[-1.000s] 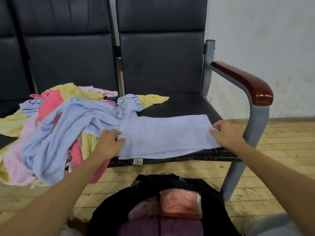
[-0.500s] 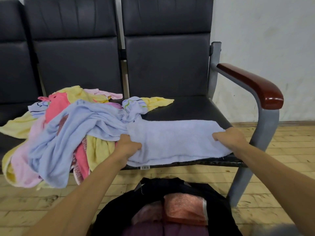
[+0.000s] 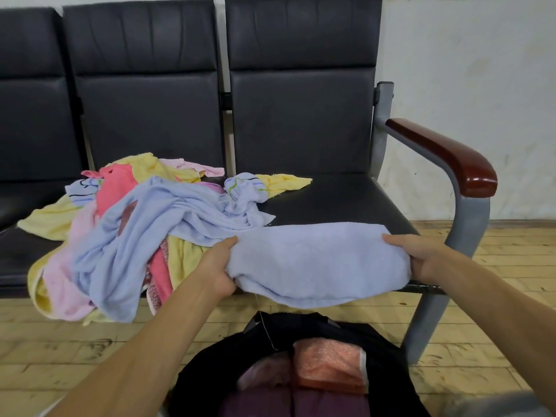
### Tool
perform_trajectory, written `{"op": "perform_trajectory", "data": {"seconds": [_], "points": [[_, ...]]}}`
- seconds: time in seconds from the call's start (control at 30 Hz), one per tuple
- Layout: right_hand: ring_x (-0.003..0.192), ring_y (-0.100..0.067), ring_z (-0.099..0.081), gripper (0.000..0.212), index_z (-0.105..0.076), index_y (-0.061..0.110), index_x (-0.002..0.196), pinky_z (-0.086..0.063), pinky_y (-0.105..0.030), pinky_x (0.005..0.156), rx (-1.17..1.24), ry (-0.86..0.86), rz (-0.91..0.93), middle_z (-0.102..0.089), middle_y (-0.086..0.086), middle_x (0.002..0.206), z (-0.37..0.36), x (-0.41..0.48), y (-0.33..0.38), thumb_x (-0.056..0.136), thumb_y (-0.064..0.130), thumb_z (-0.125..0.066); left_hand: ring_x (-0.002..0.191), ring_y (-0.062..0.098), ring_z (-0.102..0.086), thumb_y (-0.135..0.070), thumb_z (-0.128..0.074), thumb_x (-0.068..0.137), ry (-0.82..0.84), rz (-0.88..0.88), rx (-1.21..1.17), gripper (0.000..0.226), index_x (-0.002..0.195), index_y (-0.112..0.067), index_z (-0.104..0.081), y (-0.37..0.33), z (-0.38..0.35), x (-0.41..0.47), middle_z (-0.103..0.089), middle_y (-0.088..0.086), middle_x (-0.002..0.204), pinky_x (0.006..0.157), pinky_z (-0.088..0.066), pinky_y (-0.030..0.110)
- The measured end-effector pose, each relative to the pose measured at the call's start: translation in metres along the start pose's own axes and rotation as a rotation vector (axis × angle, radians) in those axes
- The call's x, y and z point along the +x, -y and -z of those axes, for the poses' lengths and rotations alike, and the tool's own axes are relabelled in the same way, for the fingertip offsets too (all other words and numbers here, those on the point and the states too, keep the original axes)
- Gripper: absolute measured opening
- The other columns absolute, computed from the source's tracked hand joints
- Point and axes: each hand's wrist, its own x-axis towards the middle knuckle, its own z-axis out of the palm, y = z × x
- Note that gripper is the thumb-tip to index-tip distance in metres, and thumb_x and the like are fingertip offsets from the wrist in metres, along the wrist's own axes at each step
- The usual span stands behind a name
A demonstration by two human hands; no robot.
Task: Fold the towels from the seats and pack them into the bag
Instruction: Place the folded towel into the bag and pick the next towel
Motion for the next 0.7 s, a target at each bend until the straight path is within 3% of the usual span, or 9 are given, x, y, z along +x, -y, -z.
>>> {"op": "perform_trajectory", "data": {"seconds": [0.07,0.13,0.2,0.27,0.33,0.47,0.6,0.7], "points": [[0.105,-0.034,-0.06,0.034,-0.057,0.004,0.121,-0.051,-0.05,0.084,-0.028,0.046,-0.015,-0.062,-0.013,0.119,-0.003,-0.005,0.001,0.092,0.019,-0.066,0.081,0.018,-0.06,-0.027,-0.049,0.098,-0.015,-0.081,0.038,0.022,0.108,-0.013,-0.062,-0.005,0.0,-0.003,-0.066,0.004,0.099,0.069,-0.048,0.031],[0.103,-0.033,-0.06,0.031,-0.057,0.004,0.122,-0.051,-0.048,0.084,-0.072,0.069,-0.024,-0.063,-0.014,0.117,-0.006,-0.006,0.001,0.093,0.012,-0.063,0.08,0.02,-0.062,-0.03,-0.052,0.098,-0.046,-0.13,0.072,0.027,0.113,-0.011,-0.063,-0.014,0.002,-0.007,-0.068,0.006,0.099,0.067,-0.05,0.032],[0.099,-0.032,-0.06,0.032,-0.056,0.004,0.122,-0.051,-0.046,0.078,-0.088,0.091,-0.023,-0.063,-0.015,0.116,-0.01,-0.007,0.002,0.092,0.006,-0.062,0.081,0.022,-0.064,-0.031,-0.053,0.097,-0.063,-0.162,0.105,0.031,0.119,-0.01,-0.062,-0.025,0.006,-0.011,-0.068,0.009,0.105,0.064,-0.05,0.033],[0.098,-0.031,-0.061,0.033,-0.055,0.003,0.122,-0.051,-0.044,0.074,-0.095,0.119,-0.027,-0.064,-0.015,0.115,-0.016,-0.007,0.002,0.091,0.003,-0.062,0.076,0.022,-0.062,-0.025,-0.052,0.097,-0.061,-0.231,0.149,0.027,0.117,-0.009,-0.056,-0.038,0.002,-0.018,-0.065,0.01,0.096,0.062,-0.05,0.032],[0.099,-0.031,-0.064,0.032,-0.056,0.001,0.123,-0.054,-0.043,0.072,-0.091,0.151,-0.031,-0.066,-0.016,0.114,-0.022,-0.006,0.002,0.091,0.003,-0.062,0.074,0.021,-0.061,-0.023,-0.051,0.096,-0.048,-0.277,0.186,0.026,0.117,-0.008,-0.055,-0.046,-0.011,-0.024,-0.062,0.009,0.088,0.06,-0.048,0.032],[0.096,-0.03,-0.066,0.031,-0.055,0.002,0.124,-0.056,-0.04,0.066,-0.084,0.205,-0.036,-0.067,-0.015,0.111,-0.03,-0.008,0.002,0.093,0.004,-0.059,0.08,0.023,-0.063,-0.021,-0.049,0.095,-0.004,-0.291,0.389,0.031,0.122,-0.006,-0.056,-0.043,-0.055,-0.029,-0.065,0.012,0.092,0.062,-0.047,0.029],[0.096,-0.03,-0.067,0.031,-0.054,0.002,0.127,-0.057,-0.041,0.069,-0.071,0.221,-0.054,-0.067,-0.015,0.112,-0.026,-0.009,0.0,0.096,0.004,-0.053,0.086,0.024,-0.058,-0.017,-0.045,0.096,0.03,-0.306,0.642,0.01,0.099,-0.011,-0.053,-0.016,-0.107,-0.028,-0.06,0.013,0.097,0.073,-0.044,0.03],[0.094,-0.029,-0.067,0.029,-0.055,0.002,0.126,-0.056,-0.04,0.065,-0.064,0.228,-0.064,-0.067,-0.015,0.112,-0.023,-0.009,0.001,0.098,0.005,-0.049,0.075,0.024,-0.053,-0.022,-0.044,0.094,0.048,-0.316,0.929,0.019,0.081,-0.012,-0.054,0.008,-0.133,-0.02,-0.055,0.012,0.078,0.068,-0.038,0.031]]}}
